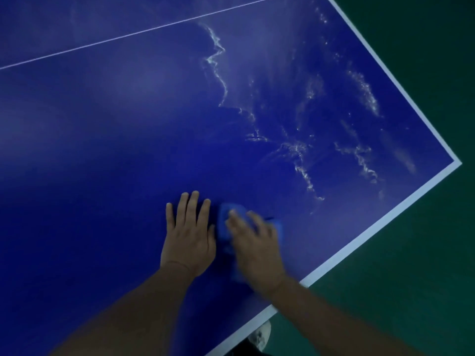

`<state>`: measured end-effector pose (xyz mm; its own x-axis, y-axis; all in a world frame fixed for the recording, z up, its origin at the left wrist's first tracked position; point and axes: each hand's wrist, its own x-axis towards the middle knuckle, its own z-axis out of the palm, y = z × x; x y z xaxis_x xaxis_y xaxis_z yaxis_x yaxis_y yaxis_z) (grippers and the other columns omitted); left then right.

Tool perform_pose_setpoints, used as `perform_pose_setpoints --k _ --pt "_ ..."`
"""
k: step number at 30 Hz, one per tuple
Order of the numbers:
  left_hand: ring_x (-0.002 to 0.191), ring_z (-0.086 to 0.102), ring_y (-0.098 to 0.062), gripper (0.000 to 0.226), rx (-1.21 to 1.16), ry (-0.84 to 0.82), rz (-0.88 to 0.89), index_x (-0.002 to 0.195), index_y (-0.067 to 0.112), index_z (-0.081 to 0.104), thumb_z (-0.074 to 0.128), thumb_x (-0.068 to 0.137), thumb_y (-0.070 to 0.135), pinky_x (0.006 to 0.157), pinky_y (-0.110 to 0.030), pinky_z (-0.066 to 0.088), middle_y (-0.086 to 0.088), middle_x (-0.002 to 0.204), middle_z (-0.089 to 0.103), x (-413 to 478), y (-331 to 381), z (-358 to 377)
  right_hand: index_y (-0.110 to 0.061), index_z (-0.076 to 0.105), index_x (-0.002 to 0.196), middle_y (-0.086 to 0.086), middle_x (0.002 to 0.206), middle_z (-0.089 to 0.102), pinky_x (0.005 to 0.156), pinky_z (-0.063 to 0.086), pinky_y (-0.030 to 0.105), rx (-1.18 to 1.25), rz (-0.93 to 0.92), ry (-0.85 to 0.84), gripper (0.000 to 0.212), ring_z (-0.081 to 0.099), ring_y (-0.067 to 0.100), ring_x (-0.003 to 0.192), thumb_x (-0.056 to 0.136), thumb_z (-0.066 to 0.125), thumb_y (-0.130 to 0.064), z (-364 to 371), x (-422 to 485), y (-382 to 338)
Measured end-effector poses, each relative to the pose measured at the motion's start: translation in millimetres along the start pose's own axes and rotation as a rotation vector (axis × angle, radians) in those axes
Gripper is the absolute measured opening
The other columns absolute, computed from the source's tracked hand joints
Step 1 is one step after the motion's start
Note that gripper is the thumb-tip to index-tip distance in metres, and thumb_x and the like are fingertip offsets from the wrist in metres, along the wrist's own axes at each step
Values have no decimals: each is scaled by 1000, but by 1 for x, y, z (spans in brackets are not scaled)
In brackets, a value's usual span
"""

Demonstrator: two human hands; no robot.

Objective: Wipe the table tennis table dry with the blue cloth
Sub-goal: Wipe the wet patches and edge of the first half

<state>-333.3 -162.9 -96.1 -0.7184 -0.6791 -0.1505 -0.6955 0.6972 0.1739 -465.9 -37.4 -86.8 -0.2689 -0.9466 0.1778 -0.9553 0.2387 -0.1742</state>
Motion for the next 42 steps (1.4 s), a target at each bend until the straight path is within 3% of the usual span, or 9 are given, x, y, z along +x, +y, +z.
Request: perform_pose_setpoints --k 4,7,12,15,19,26,30,35,42 --pt "150 20 -37 62 10 25 -1 148 8 42 29 97 40 119 -60 8 -18 159 30 1 1 0 -22 56 140 -5 152 48 94 42 47 -56 -64 -88 46 50 35 128 95 45 -28 14 21 35" --pt "150 18 -36 64 12 12 -5 149 8 41 27 98 44 120 -60 7 -18 160 29 1 1 -1 -14 64 132 2 141 60 83 48 47 -150 239 -22 47 60 44 112 91 42 -21 1 72 112" --pt "151 15 -35 67 -7 17 1 150 8 39 28 97 47 120 -61 7 -18 161 27 0 0 1 -12 47 147 8 149 50 94 40 48 -45 679 45 51 46 40 124 100 31 -23 -33 108 170" --pt "150 17 -36 68 -8 21 -7 149 8 41 30 95 48 120 -60 7 -18 160 28 1 2 -1 -13 56 139 15 116 65 71 48 43 63 455 112 52 59 39 98 94 35 -29 -27 89 86" --pt "149 21 -36 68 -46 44 -18 146 8 45 32 92 46 120 -62 11 -18 157 33 2 2 -3 -20 60 136 -6 150 50 83 47 46 -72 30 -145 47 50 32 123 93 42 -30 6 53 25" --pt "150 17 -34 67 -81 50 -29 147 9 42 30 94 47 121 -60 8 -18 159 29 2 20 -6 -18 35 154 -8 164 27 108 31 52 -64 641 -139 51 31 35 142 103 35 -20 -27 122 167" --pt "149 22 -35 65 -82 69 0 145 8 44 32 93 45 120 -61 11 -19 158 32 9 41 -3 -15 48 146 10 135 60 84 47 50 45 539 124 52 55 38 114 96 38 -24 -34 68 95" --pt "147 26 -36 64 -78 70 49 143 5 49 32 93 42 118 -63 15 -20 155 37 14 66 6 -27 59 137 -9 153 46 87 47 45 11 183 -137 46 49 28 128 100 40 -47 -14 -22 46" --pt "148 26 -37 64 -38 50 17 144 8 48 32 94 46 119 -63 14 -19 156 36 34 106 2 -19 55 140 -4 158 39 105 34 55 -29 702 -69 43 38 39 134 106 35 -36 -39 59 244"
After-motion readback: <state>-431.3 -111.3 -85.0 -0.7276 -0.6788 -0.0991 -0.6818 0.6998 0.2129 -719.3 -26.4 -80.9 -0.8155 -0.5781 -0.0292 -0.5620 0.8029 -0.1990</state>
